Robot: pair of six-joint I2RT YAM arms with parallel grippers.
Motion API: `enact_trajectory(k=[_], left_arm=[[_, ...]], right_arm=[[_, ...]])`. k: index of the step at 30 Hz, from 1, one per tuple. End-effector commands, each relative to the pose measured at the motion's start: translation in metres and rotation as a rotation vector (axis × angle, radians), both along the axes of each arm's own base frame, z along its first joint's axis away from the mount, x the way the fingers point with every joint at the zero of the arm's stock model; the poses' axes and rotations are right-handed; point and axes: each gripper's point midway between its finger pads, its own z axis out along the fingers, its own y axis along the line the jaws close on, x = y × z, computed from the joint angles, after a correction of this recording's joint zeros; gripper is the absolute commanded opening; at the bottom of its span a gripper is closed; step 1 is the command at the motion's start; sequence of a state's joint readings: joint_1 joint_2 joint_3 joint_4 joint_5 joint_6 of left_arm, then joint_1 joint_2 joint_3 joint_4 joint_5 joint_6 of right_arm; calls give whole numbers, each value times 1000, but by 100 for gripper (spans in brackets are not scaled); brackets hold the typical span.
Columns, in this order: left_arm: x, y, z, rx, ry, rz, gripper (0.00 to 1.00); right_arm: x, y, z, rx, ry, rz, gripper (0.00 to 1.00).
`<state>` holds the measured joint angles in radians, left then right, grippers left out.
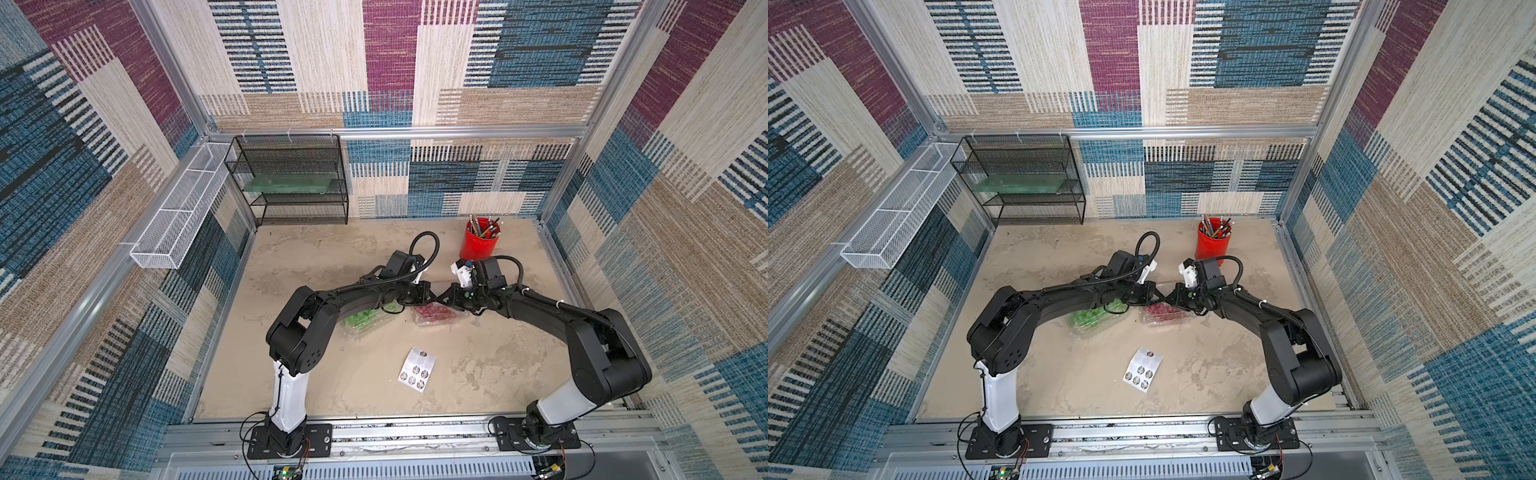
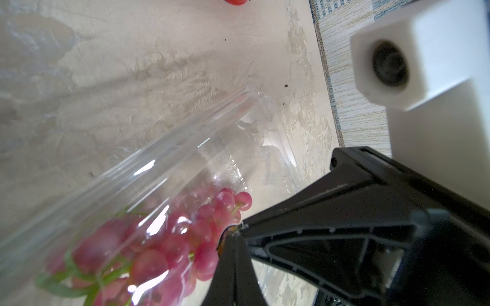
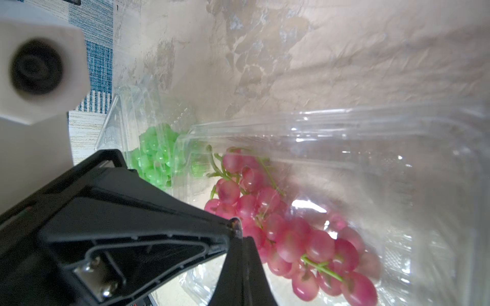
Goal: Label fruit boxes
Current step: Stick the label on the fruit box.
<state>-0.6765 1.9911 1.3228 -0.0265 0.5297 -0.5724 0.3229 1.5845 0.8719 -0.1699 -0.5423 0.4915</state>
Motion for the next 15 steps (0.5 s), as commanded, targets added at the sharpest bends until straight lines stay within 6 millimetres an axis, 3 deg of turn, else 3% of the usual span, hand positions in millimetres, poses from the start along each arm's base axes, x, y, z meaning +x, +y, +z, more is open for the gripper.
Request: enact_trajectory(k=[1, 10, 15], left_arm=[[-3, -1, -2, 8, 7, -16, 6], [-4, 1, -6, 34, 10, -17, 6], [-4, 3, -7, 45, 10, -18, 6]], right_arm=[[1, 2, 0, 6, -10, 10, 0], [2, 2, 0, 7, -12, 14, 0], [2, -1, 4, -8, -27, 2, 10]])
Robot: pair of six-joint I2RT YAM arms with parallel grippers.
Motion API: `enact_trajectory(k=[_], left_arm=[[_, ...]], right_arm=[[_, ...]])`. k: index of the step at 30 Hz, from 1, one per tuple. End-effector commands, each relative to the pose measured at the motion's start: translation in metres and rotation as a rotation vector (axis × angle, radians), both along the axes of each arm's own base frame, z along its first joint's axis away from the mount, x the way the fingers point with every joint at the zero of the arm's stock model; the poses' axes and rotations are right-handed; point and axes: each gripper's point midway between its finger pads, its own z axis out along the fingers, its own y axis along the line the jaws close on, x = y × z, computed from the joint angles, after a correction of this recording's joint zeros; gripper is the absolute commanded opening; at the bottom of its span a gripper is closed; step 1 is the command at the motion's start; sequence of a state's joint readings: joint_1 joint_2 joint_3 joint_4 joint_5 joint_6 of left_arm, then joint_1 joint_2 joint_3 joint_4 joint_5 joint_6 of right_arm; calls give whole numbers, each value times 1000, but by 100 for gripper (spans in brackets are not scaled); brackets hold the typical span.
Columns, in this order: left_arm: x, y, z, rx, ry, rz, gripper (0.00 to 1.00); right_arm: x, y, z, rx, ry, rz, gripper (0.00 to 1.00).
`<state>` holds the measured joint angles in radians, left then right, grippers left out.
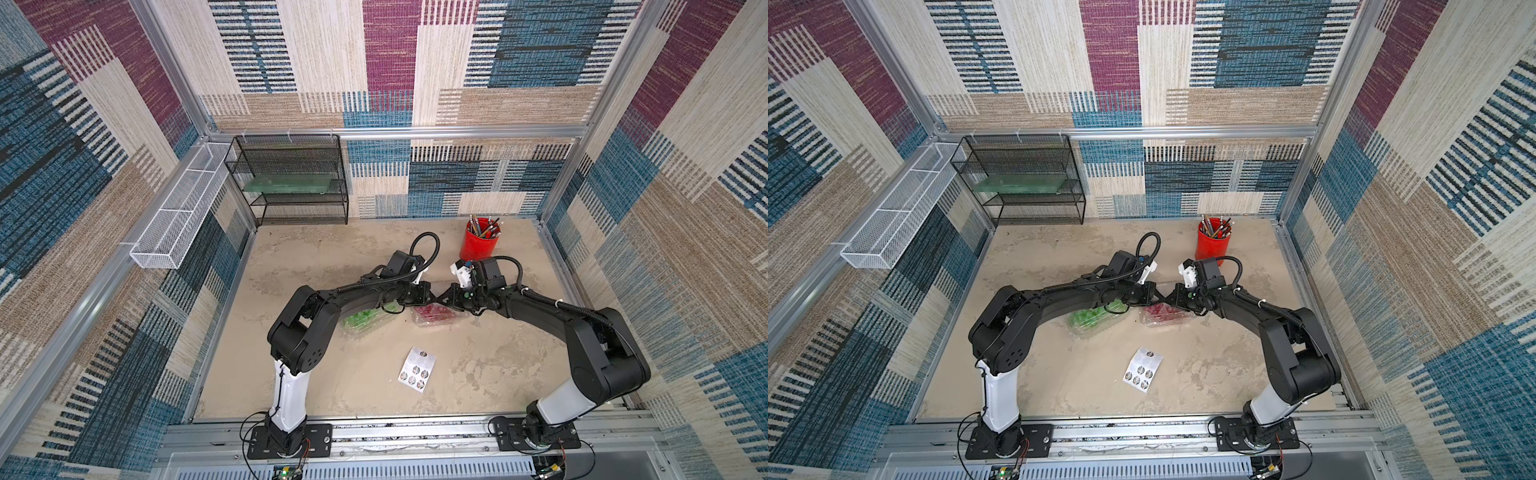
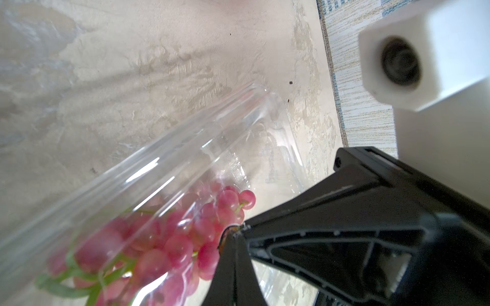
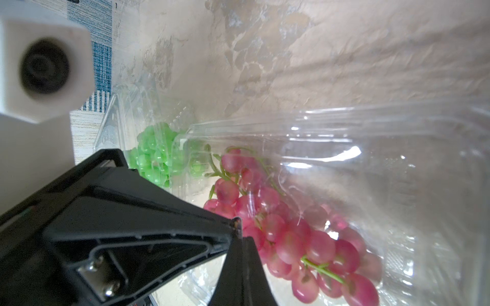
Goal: Label fruit boxes
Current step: Stick the label on the fruit box.
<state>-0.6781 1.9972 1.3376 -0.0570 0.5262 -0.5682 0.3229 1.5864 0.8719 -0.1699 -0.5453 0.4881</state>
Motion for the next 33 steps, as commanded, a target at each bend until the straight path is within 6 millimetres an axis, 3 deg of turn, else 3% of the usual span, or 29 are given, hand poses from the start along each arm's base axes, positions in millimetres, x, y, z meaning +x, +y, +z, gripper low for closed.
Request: enact_trajectory(k=[1, 11, 17, 21, 33], left_arm=[[-3, 2, -5, 30, -2, -16, 6], [-4, 2, -7, 39, 2, -18, 6], [-5, 1, -7, 51, 0, -26, 6], [-6, 1, -6, 67, -10, -31, 6], [-6, -3, -2, 86, -27, -45, 6]], right_arm=[[3, -4, 7, -14, -36, -11, 12], [3, -26, 27, -54, -99, -67, 19], [7, -70, 28, -152, -111, -161, 44], [5, -92, 20, -187, -95, -193, 47], [0, -90, -5, -179, -42, -165, 47]])
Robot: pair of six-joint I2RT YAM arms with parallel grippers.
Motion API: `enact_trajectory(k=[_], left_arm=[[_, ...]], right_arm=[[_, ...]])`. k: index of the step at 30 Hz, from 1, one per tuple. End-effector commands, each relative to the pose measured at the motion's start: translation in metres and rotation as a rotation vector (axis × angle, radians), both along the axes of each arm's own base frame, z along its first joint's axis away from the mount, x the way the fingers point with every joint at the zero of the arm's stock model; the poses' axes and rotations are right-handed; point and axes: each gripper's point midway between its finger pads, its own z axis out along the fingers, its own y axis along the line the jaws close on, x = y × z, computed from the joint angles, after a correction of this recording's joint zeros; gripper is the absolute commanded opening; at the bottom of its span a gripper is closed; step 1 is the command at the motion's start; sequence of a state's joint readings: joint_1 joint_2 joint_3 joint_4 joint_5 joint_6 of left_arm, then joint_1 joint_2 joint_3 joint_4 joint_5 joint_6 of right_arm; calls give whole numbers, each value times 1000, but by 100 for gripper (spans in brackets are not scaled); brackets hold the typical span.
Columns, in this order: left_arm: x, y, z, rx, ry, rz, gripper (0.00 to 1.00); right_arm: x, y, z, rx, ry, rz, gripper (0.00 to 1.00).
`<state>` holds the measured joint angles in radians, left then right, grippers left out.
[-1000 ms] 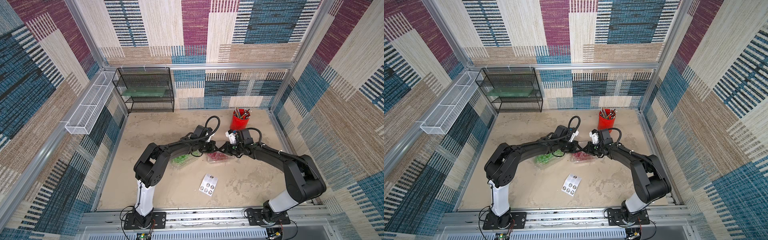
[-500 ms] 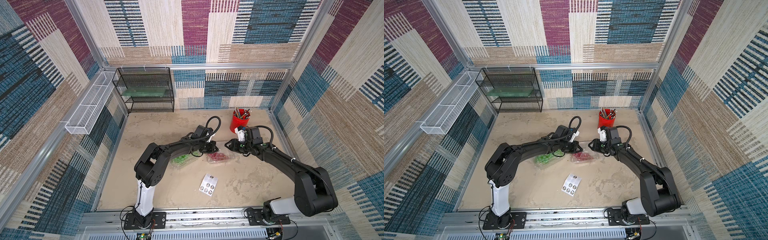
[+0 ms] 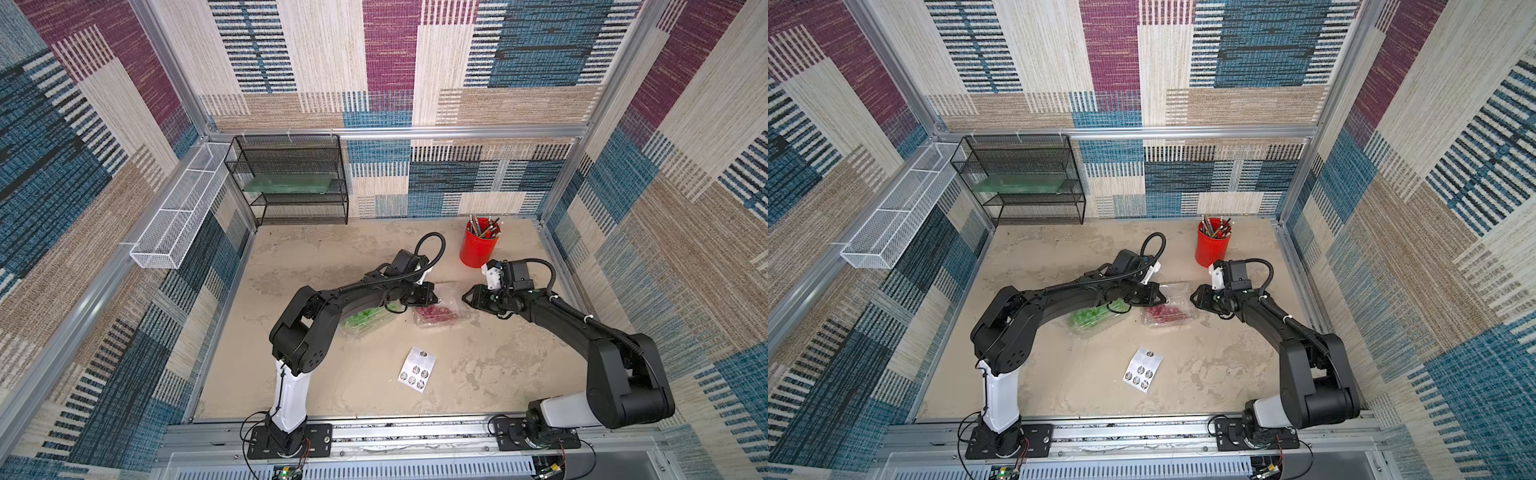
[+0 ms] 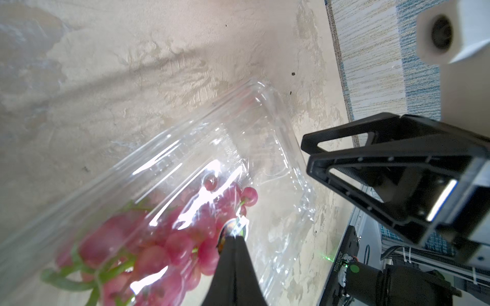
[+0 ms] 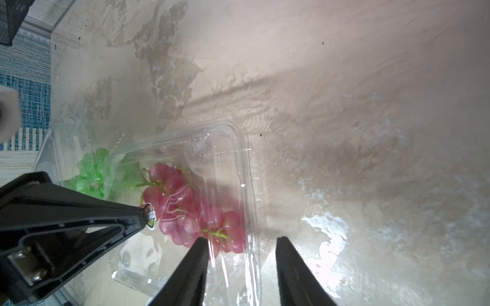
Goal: Label fruit boxes
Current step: Stick the label on the fruit box.
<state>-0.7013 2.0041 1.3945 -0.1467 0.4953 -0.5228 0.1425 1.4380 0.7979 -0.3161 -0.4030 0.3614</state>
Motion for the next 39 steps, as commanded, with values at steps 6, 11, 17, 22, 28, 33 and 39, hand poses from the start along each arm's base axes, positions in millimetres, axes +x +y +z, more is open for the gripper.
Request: enact_trajectory(k=[6, 11, 17, 22, 28, 33, 39], left_arm=[[-1, 1, -3, 40, -17, -18, 6], [0, -2, -6, 44, -13, -23, 6], [1, -7, -5, 38, -14, -29, 6], [2, -12, -4, 32, -13, -36, 6], [3, -16, -5, 33, -13, -47, 6], [2, -21, 1, 18, -13, -60, 6], [3, -14, 36, 1, -89, -58, 8]], right_arm=[[2, 4, -8, 12, 2, 22, 44], [2, 7, -6, 26, -4, 30, 42], [1, 10, -7, 30, -3, 34, 42], [0, 11, -7, 34, -4, 34, 42], [0, 12, -7, 36, -5, 37, 42], [1, 12, -4, 34, -12, 37, 42], [3, 9, 20, 22, -57, 33, 42]])
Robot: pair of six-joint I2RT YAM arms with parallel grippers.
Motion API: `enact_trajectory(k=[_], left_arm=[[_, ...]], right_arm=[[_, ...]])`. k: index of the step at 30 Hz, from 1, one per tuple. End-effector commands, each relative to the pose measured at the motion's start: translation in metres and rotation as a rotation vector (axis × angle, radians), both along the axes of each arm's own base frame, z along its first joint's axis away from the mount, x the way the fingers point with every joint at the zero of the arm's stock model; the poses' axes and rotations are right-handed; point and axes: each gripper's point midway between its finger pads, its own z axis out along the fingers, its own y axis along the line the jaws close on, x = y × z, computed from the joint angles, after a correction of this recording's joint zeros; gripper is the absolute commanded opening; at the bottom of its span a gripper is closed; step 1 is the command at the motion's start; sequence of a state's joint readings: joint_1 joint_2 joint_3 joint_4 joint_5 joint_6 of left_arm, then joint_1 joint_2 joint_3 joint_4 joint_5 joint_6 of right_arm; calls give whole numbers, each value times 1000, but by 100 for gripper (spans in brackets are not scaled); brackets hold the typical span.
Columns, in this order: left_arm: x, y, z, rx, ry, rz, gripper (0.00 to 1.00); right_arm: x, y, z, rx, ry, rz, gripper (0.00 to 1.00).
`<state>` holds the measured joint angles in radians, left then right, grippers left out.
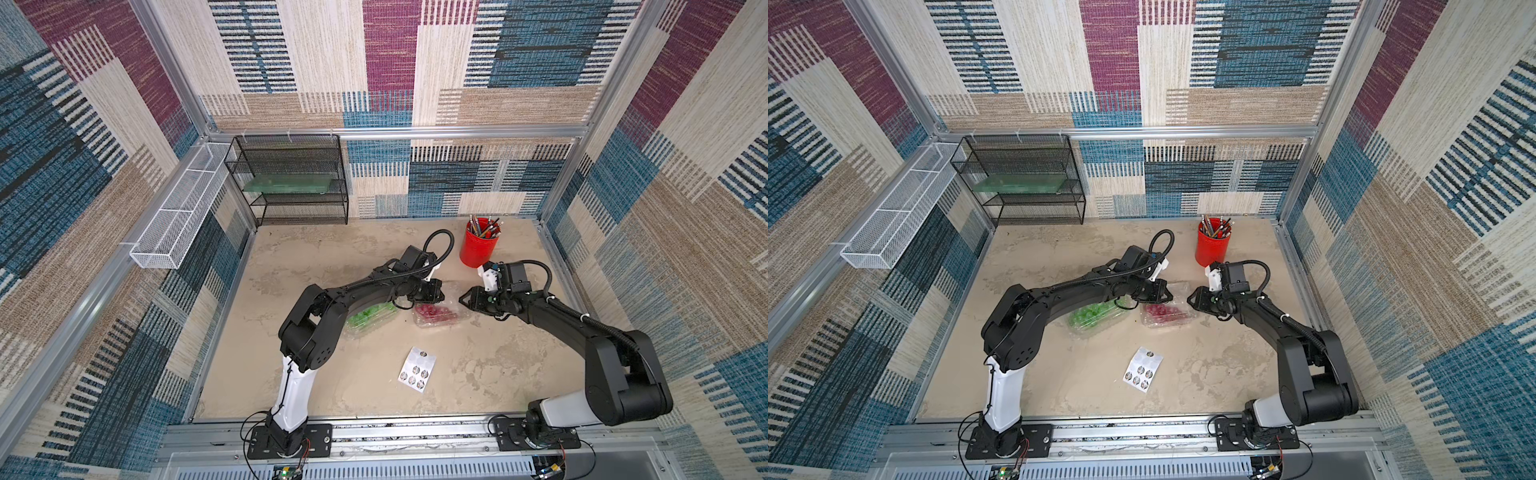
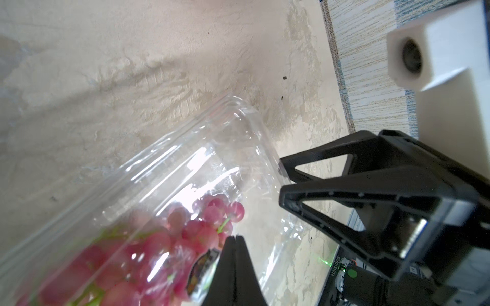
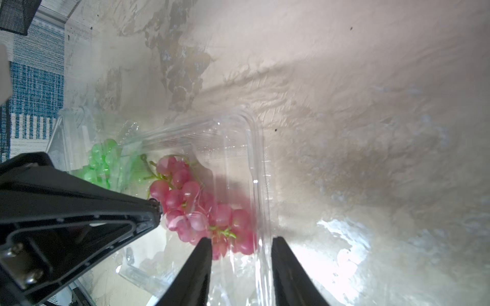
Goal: Label fruit boxes
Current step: Stick the label on the fruit box.
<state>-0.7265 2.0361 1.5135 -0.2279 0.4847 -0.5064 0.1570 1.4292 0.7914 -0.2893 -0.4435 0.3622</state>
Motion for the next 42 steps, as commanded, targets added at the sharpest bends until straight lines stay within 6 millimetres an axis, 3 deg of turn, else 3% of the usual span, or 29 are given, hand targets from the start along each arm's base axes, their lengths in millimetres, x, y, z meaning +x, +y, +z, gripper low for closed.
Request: enact_trajectory(k=[1, 6, 9, 12, 19, 25, 34, 42], left_arm=[[0, 8, 26, -2, -82, -27, 9], [-1, 33, 55, -1, -132, 4, 17], [-4, 50, 67, -5, -152, 30, 21], [-9, 68, 71, 5, -165, 58, 22], [-17, 98, 62, 19, -158, 121, 23], [-20, 101, 55, 16, -140, 128, 22], [-16, 97, 52, -3, -128, 133, 21], [-15, 96, 51, 2, -124, 130, 21]], right_arm=[[4, -4, 21, -26, -51, -12, 42], [6, -7, 63, -21, -140, -32, 40], [5, 10, 81, 16, -186, 24, 39], [4, 33, 86, 31, -191, 78, 37], [3, 81, 66, 49, -141, 180, 30], [2, 98, 45, 61, -94, 223, 25], [6, 102, 24, 47, -53, 237, 24], [9, 93, 4, 19, -12, 218, 24]])
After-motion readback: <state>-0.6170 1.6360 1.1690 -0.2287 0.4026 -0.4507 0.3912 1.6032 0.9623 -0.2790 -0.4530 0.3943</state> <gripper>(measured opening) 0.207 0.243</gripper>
